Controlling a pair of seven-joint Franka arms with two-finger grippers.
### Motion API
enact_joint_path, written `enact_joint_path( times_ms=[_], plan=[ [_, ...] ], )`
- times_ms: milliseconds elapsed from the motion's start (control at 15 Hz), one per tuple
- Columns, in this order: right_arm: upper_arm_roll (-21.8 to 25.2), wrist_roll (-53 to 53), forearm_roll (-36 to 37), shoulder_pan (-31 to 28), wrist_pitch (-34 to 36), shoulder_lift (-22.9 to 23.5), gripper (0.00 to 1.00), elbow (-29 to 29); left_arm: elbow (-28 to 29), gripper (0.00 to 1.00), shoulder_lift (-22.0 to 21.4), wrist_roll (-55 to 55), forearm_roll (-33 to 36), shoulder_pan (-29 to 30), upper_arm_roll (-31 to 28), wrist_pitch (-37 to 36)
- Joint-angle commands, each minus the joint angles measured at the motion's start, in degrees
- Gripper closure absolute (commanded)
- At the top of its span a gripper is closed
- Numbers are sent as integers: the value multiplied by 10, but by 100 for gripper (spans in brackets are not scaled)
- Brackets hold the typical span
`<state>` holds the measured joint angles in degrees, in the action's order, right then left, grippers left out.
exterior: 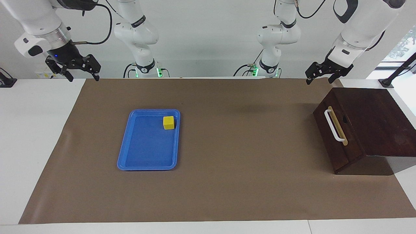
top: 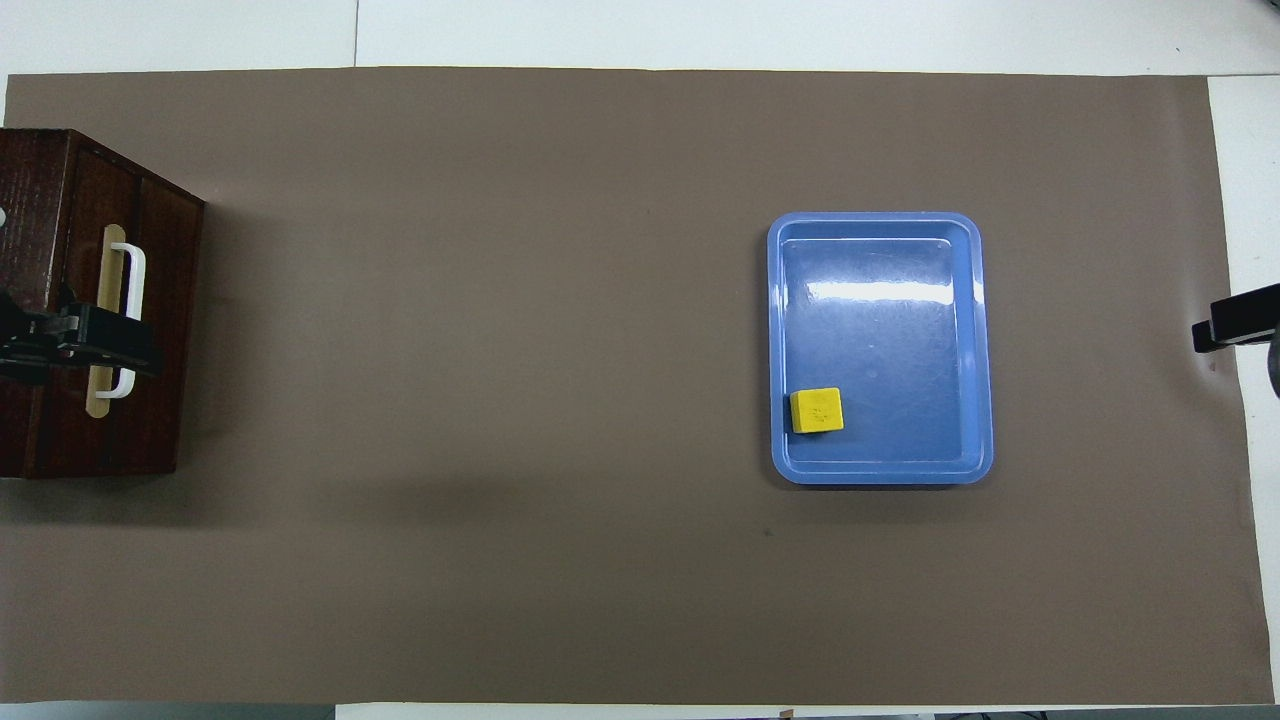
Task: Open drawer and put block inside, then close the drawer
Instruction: 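Reach the right gripper over the yellow block while the left gripper pulls the drawer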
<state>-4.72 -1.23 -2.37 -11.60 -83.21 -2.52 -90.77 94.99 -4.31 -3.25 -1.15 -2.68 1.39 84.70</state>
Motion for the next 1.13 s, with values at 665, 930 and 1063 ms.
enact_joint_path(
  times_ms=[665, 930, 1063],
  plan=[
    [-9, 503, -309, 46, -198, -3, 0, -306, 61, 0, 75, -16, 196, -64, 1, 163],
    [-9, 504, -404, 47, -264, 31, 0, -354, 60, 0, 142, -51, 254, -68, 0, 233],
    [-8, 492, -448, 47, -275, 72, 0, -360, 75, 0, 149, -54, 271, -48, -1, 273]
  ],
)
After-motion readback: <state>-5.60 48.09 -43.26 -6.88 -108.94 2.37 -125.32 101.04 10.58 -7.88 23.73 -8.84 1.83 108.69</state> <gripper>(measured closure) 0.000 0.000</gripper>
